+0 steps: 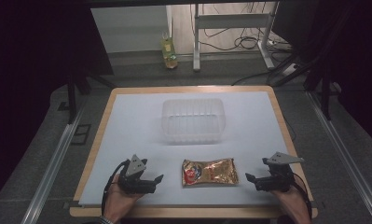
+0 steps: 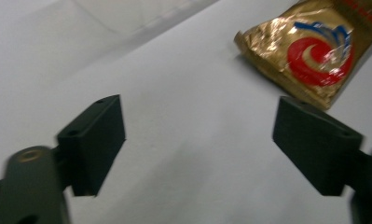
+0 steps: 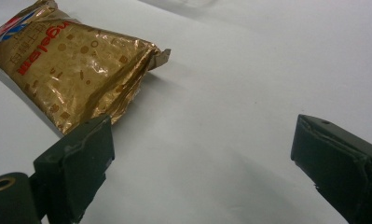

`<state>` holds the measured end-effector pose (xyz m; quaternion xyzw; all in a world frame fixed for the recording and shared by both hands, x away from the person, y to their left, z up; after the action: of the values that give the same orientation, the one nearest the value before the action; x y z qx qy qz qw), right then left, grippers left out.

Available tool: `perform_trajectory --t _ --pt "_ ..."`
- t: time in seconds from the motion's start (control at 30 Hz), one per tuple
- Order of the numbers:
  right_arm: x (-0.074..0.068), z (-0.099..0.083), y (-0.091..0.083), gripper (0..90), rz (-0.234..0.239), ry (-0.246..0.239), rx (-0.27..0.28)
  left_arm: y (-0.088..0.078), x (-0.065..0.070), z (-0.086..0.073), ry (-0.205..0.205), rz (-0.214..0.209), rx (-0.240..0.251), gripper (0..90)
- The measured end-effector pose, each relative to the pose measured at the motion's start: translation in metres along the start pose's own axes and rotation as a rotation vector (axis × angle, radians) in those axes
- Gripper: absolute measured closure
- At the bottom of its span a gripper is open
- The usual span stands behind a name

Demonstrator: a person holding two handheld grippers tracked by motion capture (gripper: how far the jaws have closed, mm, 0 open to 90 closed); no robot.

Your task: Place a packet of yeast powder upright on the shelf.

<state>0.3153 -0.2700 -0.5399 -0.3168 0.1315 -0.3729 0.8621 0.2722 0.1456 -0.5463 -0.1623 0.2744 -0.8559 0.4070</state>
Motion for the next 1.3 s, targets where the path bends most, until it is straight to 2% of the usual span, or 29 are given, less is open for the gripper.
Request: perform_trajectory --t 0.1,0.13,0.2,0.23,0.4,0.6,0.7,0.9,1.1,1.3 --pt "-0.001 0.000 0.000 6.0 -0.001 -0.002 -0.002 -0.001 0.001 0.000 0.004 -0.017 0.002 34.8" --pt "-0.001 0.000 0.000 5.9 -0.001 -0.002 -0.002 -0.001 0.001 0.000 0.006 -0.026 -0.002 34.8" --pt "-0.001 0.000 0.000 6.0 -0.001 -0.003 0.000 0.000 0.002 0.001 0.007 -0.032 -0.006 43.0" --pt "-0.001 0.000 0.000 6.0 -0.002 -0.003 0.000 0.000 0.003 0.001 0.007 -0.038 -0.006 43.0" --pt "-0.002 0.001 0.001 6.0 0.000 -0.005 -0.002 0.000 0.006 0.003 0.015 -0.053 0.000 56.4" --pt "-0.003 0.001 0.001 6.3 -0.003 -0.007 -0.001 0.002 0.008 0.006 0.003 -0.071 0.004 73.1" --pt "-0.004 0.002 0.001 6.3 -0.003 -0.010 0.000 0.006 0.009 0.008 0.007 -0.065 -0.002 76.9" --pt "-0.005 0.002 0.001 6.4 -0.003 -0.021 -0.004 0.013 0.017 0.012 0.040 -0.065 -0.020 88.9" --pt "-0.006 0.003 0.002 6.4 -0.003 -0.023 -0.004 0.023 0.028 0.019 0.056 -0.090 -0.024 89.2" --pt "-0.006 0.003 0.002 6.3 -0.003 -0.022 -0.001 0.035 0.040 0.024 0.074 -0.150 -0.037 89.2"
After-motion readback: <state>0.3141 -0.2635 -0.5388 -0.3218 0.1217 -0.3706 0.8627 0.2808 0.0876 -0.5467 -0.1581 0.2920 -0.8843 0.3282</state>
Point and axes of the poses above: each handheld gripper's, and its own axes: y roughly forward along the jaws, z roughly out of its top, x roughly to its right, the point moved 5 cm from there along y, roughly forward along the jaws, and after that the axes turned 3 degrees about -y, right-handed, at the moved point
